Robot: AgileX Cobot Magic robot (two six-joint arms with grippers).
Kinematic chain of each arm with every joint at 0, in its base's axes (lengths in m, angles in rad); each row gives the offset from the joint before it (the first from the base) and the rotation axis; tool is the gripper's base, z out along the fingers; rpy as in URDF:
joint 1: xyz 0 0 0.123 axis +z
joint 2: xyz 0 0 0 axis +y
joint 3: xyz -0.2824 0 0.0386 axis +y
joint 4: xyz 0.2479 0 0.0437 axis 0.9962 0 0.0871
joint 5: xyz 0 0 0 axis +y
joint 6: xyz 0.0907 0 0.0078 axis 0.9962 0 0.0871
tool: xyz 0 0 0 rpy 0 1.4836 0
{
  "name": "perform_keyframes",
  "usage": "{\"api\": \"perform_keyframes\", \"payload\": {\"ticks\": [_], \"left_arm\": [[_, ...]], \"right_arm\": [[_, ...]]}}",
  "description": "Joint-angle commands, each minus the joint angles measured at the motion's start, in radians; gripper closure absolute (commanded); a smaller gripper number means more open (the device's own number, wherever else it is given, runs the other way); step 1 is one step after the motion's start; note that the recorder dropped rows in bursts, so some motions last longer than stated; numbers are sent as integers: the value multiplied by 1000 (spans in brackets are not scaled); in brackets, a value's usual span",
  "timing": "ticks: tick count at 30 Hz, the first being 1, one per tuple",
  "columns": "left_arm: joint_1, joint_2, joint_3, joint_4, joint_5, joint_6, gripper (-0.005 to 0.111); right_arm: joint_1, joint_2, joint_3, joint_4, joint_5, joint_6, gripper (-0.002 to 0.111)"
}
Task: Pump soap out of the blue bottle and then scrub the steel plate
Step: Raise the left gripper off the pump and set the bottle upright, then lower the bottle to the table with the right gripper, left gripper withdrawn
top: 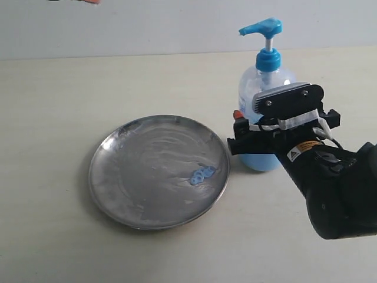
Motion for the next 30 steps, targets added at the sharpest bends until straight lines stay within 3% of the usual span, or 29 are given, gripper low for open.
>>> {"api": "perform_keyframes", "payload": {"ticks": [1, 13, 17, 23, 30], "left_arm": [[3, -97, 115, 1, -79, -7, 107], [3, -291, 389, 5, -251, 6, 107], [3, -303, 472, 5, -351, 18, 107], [3, -303, 544, 3, -466, 18, 107], [3, -303, 544, 1, -489, 18, 107]], "right_arm": [[0, -26, 1, 32, -93, 88, 108], [0, -20, 1, 83, -93, 95, 108], [0, 3, 1, 83, -93, 95, 100], [0, 26, -10, 81, -93, 97, 69], [0, 26, -10, 83, -93, 95, 21]]}}
